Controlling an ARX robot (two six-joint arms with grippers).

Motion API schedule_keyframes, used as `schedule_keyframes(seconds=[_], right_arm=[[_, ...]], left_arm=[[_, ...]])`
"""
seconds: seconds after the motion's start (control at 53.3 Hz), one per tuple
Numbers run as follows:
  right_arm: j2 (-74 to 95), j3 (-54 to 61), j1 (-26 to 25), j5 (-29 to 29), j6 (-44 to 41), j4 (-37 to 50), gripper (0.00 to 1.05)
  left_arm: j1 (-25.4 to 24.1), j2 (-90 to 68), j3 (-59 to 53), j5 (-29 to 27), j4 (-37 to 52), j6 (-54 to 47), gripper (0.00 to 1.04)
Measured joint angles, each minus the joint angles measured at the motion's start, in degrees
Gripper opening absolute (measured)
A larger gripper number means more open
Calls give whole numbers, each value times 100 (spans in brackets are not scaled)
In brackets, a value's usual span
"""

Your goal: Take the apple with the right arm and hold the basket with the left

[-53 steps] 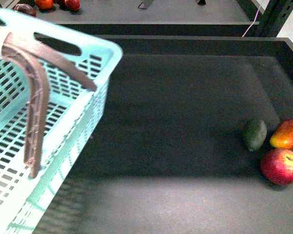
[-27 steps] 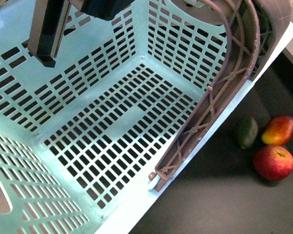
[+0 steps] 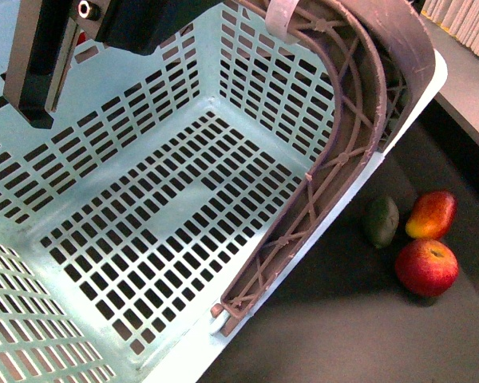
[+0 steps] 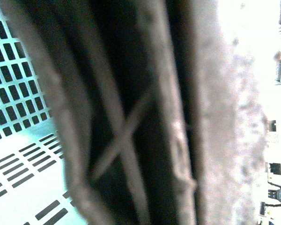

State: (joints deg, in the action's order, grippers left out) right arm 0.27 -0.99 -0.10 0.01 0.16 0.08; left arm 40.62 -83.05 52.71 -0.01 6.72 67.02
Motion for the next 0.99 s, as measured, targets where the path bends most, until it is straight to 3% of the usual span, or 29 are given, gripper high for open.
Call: schedule_keyframes(seconds=[0.282,0.413,0.469,0.563,0.732,0.826,0.995], right_arm=[[13,-4,-2,-20,20,-13,96],[1316,-780,-450,-1075,1073,-1961,96],[1882,-824,-684,-1248,1292,-2090,96],[2885,-855,-1202,-1805,1213,-1255,96],[4868,-1147,-1836,-1998,938,337,96],[7114,-1727,-2037,-2173,782,1582,96],[10181,-2828,-1993,-1517,446,2116,96]], left_arm=[[0,0,0,-4,0,-13,15],[0,0,4,2,0,-22,15],[0,2,9,15,0,-17,15],[2,2,9,-17,-2,-28,15],[2,2,11,-4,0,-31,15],[2,2,9,-4,-2,-35,15],[2,2,9,-4,-2,-35,15]])
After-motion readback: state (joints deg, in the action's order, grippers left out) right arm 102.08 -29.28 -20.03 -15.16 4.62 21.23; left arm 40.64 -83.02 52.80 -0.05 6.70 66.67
